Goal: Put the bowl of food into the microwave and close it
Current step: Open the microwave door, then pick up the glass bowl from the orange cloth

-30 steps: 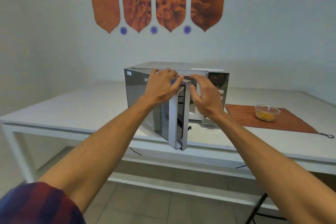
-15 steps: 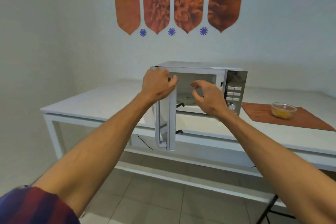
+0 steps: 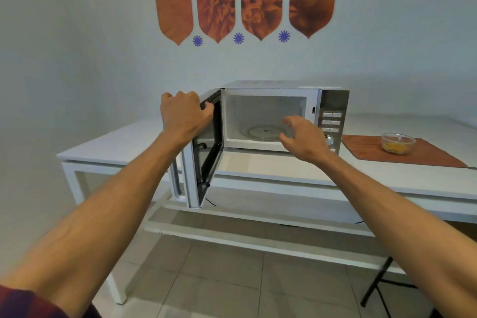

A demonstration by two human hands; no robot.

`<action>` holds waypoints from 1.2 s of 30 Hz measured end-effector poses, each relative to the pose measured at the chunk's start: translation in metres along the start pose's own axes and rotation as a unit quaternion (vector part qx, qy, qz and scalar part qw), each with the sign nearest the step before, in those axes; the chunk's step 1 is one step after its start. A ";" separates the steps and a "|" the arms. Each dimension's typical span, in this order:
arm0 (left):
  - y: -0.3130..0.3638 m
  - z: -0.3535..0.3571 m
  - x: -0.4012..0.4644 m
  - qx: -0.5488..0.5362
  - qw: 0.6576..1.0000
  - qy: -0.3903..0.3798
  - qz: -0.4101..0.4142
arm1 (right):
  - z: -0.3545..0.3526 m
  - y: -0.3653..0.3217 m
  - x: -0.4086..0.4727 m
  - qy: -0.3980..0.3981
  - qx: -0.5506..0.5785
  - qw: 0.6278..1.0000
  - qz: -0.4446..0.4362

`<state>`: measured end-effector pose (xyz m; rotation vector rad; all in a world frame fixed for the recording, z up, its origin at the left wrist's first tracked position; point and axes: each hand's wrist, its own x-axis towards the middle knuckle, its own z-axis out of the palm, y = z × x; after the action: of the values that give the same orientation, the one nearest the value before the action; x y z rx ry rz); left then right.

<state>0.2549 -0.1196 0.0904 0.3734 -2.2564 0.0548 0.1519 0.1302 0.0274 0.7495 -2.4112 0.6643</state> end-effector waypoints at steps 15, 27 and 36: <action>0.171 0.103 -0.015 -0.054 0.971 0.027 0.233 | -0.019 0.128 -0.011 -0.049 -0.207 0.977 0.009; 0.392 0.209 -0.006 -0.263 0.937 -0.123 0.195 | -0.070 0.353 -0.014 -0.050 -0.149 0.975 0.159; 0.491 0.284 -0.010 -0.369 0.882 -0.287 0.053 | -0.062 0.463 0.003 0.054 0.160 0.940 0.297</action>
<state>-0.0877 0.3062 -0.0621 -0.1792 -2.6459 -0.9511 -0.1185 0.5014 -0.0601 0.0681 -2.4529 1.3188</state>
